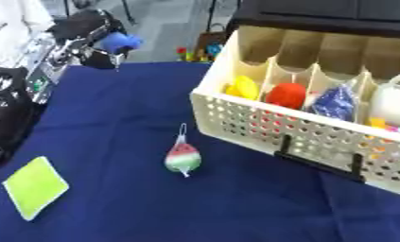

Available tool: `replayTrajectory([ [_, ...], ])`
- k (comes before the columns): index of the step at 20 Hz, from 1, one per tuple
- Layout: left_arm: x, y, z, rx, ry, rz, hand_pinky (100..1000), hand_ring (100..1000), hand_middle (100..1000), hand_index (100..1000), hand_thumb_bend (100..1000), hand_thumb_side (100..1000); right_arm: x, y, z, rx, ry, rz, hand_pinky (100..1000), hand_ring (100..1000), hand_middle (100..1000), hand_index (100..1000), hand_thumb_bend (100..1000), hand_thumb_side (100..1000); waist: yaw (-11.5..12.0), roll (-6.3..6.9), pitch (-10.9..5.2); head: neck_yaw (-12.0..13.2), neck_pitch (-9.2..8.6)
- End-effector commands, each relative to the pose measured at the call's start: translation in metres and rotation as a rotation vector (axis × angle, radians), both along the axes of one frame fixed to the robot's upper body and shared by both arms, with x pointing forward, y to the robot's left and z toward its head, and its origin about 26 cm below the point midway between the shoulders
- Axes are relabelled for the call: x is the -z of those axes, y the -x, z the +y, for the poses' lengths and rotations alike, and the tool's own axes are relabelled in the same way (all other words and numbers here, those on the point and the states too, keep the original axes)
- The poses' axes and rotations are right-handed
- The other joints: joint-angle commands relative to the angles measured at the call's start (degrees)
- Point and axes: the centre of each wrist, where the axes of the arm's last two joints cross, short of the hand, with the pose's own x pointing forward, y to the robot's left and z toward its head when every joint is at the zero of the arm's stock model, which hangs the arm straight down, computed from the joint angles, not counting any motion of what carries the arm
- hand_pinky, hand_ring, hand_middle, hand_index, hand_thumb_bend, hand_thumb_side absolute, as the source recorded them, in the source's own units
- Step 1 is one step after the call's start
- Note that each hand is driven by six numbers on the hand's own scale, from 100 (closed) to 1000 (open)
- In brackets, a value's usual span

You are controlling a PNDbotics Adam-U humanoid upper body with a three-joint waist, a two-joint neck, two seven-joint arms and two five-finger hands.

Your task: Pick up objects from table and place into drawer.

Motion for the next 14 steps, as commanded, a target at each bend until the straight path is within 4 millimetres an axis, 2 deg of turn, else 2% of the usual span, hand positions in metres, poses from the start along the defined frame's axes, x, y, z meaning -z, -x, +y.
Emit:
replayTrajectory([
  [1, -0.029, 0.019, -0.002, 0.057, -0.041, -0.085, 321, 529, 438, 670, 100, 209, -0.007, 0.003, -0.004, -0.001, 0.005, -0.029, 563, 556, 567, 721, 100, 610, 0.17, -0.23, -2.00, -0.81, 0.77],
  [4, -0.037, 0.029, -0.016, 0.138, -0.048, -0.129, 316, 526, 422, 667, 100, 202, -0.006, 0.003, -0.005, 0.000, 0.004, -0.028, 563, 557, 573, 721, 100, 607, 0.34, -0.27, -2.63, -1.82, 1.41],
  [9, -0.049, 0.045, -0.049, 0.320, -0.065, -0.201, 317, 528, 416, 666, 100, 184, -0.006, 0.003, -0.005, -0.001, 0.000, -0.025, 562, 559, 587, 721, 100, 601, 0.59, -0.46, -3.79, -5.17, 3.04],
  [14, -0.058, 0.066, -0.082, 0.476, -0.062, -0.239, 311, 525, 410, 665, 100, 181, -0.006, 0.003, -0.005, -0.007, -0.004, -0.022, 561, 561, 598, 721, 100, 597, 0.62, -0.57, -5.07, -5.64, 3.65],
])
